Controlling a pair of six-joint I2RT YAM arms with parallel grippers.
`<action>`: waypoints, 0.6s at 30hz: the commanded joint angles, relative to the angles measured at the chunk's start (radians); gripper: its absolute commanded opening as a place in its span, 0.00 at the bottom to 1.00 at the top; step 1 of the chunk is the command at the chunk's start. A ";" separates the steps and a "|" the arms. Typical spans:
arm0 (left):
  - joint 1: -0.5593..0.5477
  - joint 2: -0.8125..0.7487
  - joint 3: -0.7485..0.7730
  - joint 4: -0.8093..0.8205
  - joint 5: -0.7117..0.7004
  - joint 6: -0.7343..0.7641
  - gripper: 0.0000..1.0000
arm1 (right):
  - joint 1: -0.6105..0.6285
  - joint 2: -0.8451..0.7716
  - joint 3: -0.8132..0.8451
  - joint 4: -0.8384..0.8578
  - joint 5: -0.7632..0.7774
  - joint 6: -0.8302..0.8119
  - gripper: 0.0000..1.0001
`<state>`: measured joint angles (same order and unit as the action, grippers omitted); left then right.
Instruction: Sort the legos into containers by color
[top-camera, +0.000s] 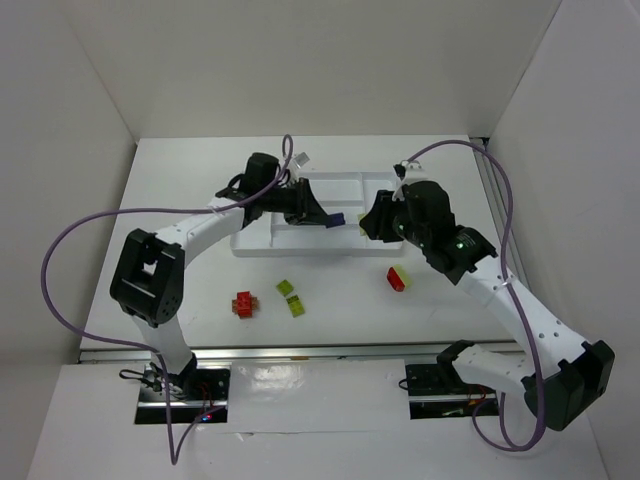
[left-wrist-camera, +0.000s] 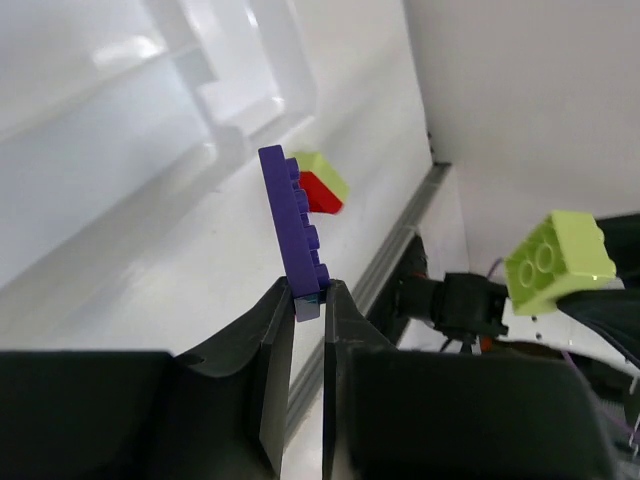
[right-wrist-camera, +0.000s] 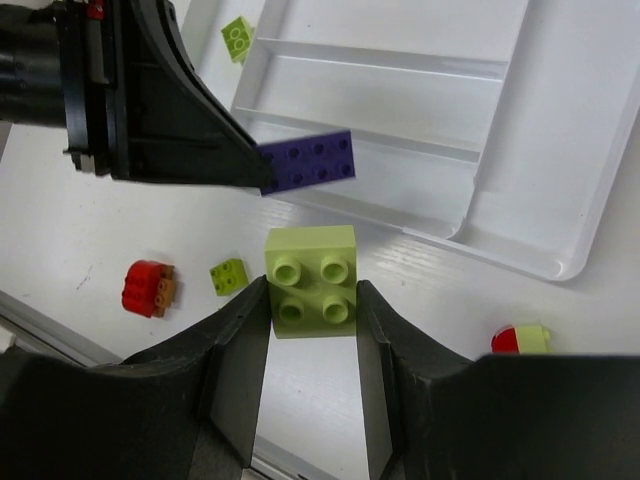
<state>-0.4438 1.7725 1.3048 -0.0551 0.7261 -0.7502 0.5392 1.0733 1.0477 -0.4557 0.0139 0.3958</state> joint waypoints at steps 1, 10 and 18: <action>0.048 -0.030 0.030 -0.063 -0.068 0.058 0.00 | 0.008 0.002 0.041 0.037 0.021 0.000 0.18; 0.117 -0.055 0.129 -0.252 -0.301 0.114 0.00 | 0.008 0.025 0.041 0.048 0.075 0.000 0.18; 0.117 -0.018 0.178 -0.206 -0.219 0.132 0.00 | 0.008 0.025 0.020 0.026 0.106 0.021 0.18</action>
<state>-0.3279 1.7527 1.4288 -0.2859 0.4553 -0.6506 0.5392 1.0985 1.0477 -0.4530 0.0849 0.4015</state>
